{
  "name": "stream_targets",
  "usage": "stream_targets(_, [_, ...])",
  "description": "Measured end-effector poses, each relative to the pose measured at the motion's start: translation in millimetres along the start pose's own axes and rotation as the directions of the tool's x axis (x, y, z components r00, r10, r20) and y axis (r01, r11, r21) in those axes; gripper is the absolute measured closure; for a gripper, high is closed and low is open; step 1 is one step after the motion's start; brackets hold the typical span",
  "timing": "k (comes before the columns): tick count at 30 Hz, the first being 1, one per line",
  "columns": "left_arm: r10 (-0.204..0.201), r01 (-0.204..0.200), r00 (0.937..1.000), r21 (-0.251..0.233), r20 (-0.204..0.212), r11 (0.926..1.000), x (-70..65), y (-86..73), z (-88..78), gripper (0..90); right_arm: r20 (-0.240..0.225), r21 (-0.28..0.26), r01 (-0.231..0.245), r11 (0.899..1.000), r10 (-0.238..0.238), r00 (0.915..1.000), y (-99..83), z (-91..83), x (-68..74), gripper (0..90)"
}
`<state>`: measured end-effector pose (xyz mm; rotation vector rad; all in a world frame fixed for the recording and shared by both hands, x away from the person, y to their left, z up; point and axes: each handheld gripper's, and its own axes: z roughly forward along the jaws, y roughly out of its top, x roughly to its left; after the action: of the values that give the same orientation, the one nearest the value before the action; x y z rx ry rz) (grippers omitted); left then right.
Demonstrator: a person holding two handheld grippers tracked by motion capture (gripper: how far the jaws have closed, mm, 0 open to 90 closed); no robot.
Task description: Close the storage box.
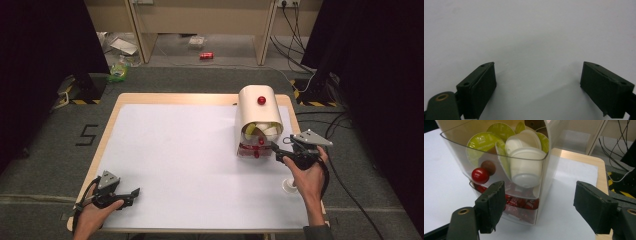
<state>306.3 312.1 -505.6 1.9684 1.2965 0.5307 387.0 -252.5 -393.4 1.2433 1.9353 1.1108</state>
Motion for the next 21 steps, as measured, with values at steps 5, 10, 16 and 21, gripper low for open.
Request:
stream_targets(5, [0.0,0.0,1.0,0.0,0.0,1.0,0.0,0.0,0.0,12.3,0.007,0.01,-0.003,1.0,0.003,1.0,-6.3,-6.8,-1.0,23.6])
stream_targets(10, [0.0,0.0,1.0,0.0,0.001,1.0,0.1,0.0,-0.1,12.3,0.003,0.018,-0.01,1.0,0.01,0.9999,-12.1,-9.6,-0.7,22.0])
stream_targets(16, [0.0,0.0,1.0,0.0,0.001,1.0,0.1,0.0,-0.1,12.3,-0.001,0.025,-0.01,1.0,0.01,1.0,-17.0,-13.8,1.4,21.3])
stream_targets(21, [-0.001,0.001,1.0,-0.001,0.001,1.0,0.1,0.0,-0.1,12.3,-0.001,0.02,-0.011,1.0,0.011,0.9999,-19.4,-18.6,2.3,21.0])
